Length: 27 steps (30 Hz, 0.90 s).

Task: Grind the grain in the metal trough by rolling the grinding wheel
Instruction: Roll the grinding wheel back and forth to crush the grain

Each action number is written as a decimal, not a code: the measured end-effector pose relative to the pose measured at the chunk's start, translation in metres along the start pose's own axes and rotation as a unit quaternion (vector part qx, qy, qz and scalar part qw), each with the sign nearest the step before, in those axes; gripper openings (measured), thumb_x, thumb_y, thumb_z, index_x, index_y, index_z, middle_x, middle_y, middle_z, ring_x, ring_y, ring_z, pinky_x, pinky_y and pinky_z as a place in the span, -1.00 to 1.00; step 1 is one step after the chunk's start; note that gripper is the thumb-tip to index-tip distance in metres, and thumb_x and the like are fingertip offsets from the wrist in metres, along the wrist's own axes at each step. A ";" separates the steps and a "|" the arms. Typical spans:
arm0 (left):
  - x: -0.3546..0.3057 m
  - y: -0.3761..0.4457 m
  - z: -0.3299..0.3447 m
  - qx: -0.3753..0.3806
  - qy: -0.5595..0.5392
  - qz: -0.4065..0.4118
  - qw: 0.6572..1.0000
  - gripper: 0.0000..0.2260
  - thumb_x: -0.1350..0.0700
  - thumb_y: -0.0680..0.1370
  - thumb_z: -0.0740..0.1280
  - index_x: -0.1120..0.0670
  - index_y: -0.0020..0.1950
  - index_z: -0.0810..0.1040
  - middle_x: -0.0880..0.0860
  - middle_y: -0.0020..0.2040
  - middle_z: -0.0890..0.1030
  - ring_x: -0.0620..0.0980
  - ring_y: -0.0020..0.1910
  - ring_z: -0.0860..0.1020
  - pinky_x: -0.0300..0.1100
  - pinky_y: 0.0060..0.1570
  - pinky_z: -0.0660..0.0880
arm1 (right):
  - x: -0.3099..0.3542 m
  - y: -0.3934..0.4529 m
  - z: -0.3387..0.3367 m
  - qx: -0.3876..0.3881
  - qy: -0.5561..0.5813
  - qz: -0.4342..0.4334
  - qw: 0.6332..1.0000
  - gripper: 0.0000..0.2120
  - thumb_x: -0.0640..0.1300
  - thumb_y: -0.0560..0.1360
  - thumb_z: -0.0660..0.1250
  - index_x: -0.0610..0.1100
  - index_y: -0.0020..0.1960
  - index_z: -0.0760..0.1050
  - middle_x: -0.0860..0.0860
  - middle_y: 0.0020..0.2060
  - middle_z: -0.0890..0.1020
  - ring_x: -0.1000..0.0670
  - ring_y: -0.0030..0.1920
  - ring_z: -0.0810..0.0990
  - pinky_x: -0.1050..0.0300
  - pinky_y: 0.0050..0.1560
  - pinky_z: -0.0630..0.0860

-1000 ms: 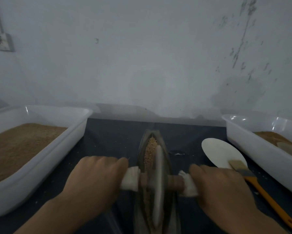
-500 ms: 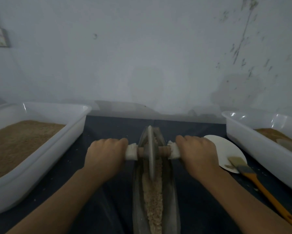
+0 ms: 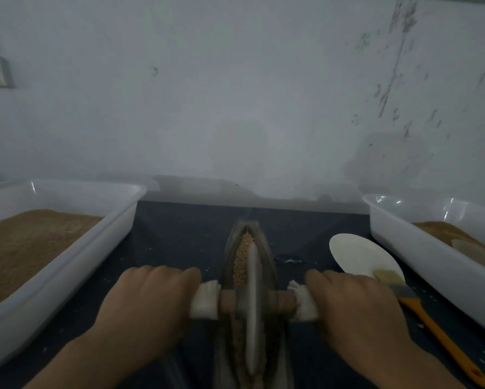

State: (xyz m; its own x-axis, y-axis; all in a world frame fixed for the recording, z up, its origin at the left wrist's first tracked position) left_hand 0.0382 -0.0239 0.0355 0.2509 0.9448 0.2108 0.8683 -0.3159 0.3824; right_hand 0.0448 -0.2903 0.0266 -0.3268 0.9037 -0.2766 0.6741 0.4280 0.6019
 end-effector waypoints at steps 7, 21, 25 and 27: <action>0.013 0.050 0.038 -0.020 0.010 -0.065 0.998 -0.72 -0.11 0.45 0.31 -0.12 -0.21 0.19 -0.10 -0.30 0.40 -0.09 -0.34 0.38 -0.17 -0.36 0.22 | -0.008 0.057 0.040 0.033 -0.031 0.025 0.999 -0.58 -0.26 -0.07 0.58 -0.08 -0.38 0.40 0.00 -0.54 0.44 -0.06 -0.57 0.41 0.19 -0.51 0.13; -0.001 -0.005 -0.009 0.072 0.006 -0.001 0.997 -0.70 -0.15 0.44 0.28 -0.19 -0.15 0.12 -0.15 -0.15 0.44 -0.12 -0.19 0.43 -0.16 -0.26 0.22 | 0.002 -0.004 -0.005 0.086 0.003 0.022 0.996 -0.55 -0.07 -0.01 0.58 0.05 -0.32 0.34 0.04 -0.51 0.43 0.03 -0.55 0.43 0.12 -0.57 0.33; 0.004 0.030 0.017 0.022 0.021 -0.033 0.999 -0.72 -0.10 0.45 0.31 -0.14 -0.14 0.19 -0.10 -0.12 0.53 -0.08 -0.22 0.47 -0.16 -0.27 0.26 | -0.006 0.022 0.024 0.051 0.009 0.036 0.998 -0.60 -0.18 -0.03 0.59 -0.06 -0.36 0.41 0.00 -0.54 0.45 -0.03 -0.59 0.41 0.16 -0.60 0.19; 0.009 0.046 0.030 -0.003 0.025 -0.048 0.999 -0.76 -0.08 0.45 0.30 -0.11 -0.16 0.21 -0.08 -0.17 0.54 -0.05 -0.24 0.50 -0.15 -0.30 0.26 | -0.009 0.041 0.037 0.051 -0.003 0.035 0.998 -0.62 -0.22 0.00 0.59 -0.08 -0.35 0.42 0.00 -0.52 0.47 -0.04 -0.56 0.43 0.15 -0.60 0.26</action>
State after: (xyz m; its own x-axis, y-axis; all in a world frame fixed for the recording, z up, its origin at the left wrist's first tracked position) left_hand 0.0935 -0.0275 0.0283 0.1441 0.9652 0.2180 0.8846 -0.2244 0.4089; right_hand 0.1000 -0.2809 0.0255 -0.2716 0.9316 -0.2414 0.7598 0.3615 0.5404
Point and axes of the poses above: each hand's wrist, its own y-axis towards the middle knuckle, its own z-axis out of the palm, x = y × z, the point moved 1 cm from there along y, towards the middle knuckle
